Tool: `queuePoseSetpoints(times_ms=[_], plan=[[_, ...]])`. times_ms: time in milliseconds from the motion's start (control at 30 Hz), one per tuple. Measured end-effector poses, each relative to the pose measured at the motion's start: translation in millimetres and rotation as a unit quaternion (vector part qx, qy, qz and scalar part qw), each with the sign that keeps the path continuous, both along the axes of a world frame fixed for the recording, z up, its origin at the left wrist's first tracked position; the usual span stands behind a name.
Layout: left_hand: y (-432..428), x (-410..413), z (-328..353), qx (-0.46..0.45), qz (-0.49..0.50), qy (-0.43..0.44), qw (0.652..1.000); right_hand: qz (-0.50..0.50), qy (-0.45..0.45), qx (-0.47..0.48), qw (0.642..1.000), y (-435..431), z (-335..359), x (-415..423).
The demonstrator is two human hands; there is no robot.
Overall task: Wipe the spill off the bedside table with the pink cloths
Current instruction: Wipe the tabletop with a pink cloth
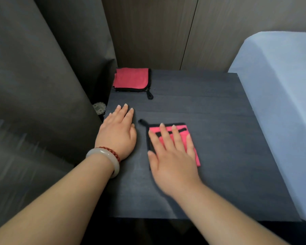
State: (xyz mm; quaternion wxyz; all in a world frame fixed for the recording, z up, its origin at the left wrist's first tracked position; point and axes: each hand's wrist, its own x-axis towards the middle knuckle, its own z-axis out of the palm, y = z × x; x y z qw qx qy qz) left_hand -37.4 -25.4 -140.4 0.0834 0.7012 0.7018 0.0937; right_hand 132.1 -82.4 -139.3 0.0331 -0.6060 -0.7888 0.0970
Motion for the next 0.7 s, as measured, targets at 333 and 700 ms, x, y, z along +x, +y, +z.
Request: queuePoseSetpoints(times_ms=[333,700], plan=[[-1.1,4.1,4.3,-0.009,0.004,0.003,1.000,-0.141,-0.033,-0.068,0.987,45.9,2.7,26.1],[-7.7,-12.2,4.2,-0.016,-0.043,-0.035,0.998,-0.064,-0.046,-0.038,0.996,-19.5,2.1,53.1]])
